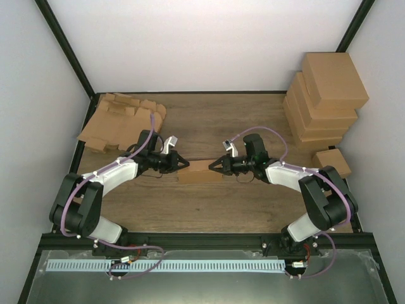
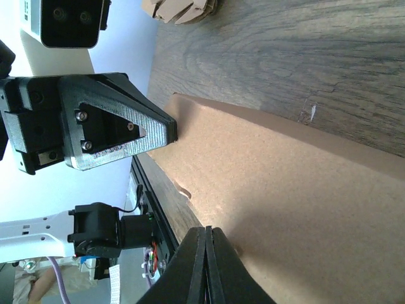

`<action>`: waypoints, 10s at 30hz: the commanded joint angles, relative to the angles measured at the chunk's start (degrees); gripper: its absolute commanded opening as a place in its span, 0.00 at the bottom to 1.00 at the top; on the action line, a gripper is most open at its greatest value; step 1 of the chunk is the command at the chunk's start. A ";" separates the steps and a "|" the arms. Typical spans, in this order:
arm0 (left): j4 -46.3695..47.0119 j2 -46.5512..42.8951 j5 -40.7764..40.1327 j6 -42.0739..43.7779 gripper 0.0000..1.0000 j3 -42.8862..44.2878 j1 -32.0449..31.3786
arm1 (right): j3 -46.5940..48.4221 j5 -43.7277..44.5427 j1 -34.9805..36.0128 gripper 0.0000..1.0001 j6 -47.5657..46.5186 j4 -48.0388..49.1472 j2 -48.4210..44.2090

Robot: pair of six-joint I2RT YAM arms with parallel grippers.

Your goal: Fold the paper box

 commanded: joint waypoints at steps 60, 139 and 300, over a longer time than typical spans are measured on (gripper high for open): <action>5.26 -2.64 6.50 2.87 0.04 -4.63 3.35 | 4.43 -13.35 -5.30 0.01 -5.88 2.51 6.19; 10.90 -5.37 -3.80 -10.05 0.20 -17.94 -1.93 | 7.79 14.19 -2.95 0.65 -20.55 -21.39 3.79; -11.67 -23.75 -6.45 4.21 0.89 -4.22 0.31 | 7.32 61.61 -31.58 0.01 -7.35 -31.34 -2.22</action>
